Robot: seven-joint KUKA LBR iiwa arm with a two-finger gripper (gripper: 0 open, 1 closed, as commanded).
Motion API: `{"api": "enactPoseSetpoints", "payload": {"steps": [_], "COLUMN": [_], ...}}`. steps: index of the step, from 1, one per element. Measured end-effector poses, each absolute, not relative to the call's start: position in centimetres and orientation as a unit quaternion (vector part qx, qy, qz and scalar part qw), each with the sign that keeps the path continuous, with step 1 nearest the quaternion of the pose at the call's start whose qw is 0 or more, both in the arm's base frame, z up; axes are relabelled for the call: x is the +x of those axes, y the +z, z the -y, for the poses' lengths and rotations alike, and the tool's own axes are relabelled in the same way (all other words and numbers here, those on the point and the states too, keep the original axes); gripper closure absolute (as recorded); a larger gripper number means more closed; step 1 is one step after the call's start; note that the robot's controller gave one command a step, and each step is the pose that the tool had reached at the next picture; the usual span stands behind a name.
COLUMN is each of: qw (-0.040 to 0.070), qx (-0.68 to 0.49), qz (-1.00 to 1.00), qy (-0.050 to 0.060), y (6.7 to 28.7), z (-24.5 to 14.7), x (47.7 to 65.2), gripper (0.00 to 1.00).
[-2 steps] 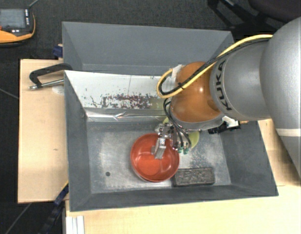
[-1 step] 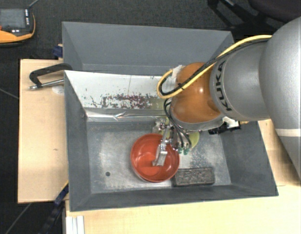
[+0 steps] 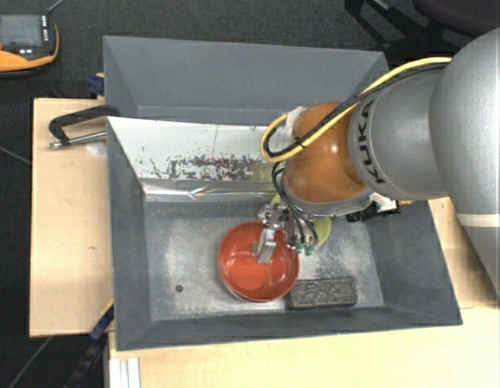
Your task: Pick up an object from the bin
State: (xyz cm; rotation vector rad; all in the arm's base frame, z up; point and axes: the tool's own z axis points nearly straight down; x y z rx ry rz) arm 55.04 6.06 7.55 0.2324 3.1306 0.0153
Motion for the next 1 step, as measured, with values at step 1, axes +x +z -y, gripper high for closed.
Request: {"api": "enactPoseSetpoints", "payload": {"steps": [1], "qw": [0.008], "qx": [0.094], "qz": [-0.995], "qy": [0.007], "y": [23.21], "z": [-7.96], "x": [59.74], "gripper": [1.00]}}
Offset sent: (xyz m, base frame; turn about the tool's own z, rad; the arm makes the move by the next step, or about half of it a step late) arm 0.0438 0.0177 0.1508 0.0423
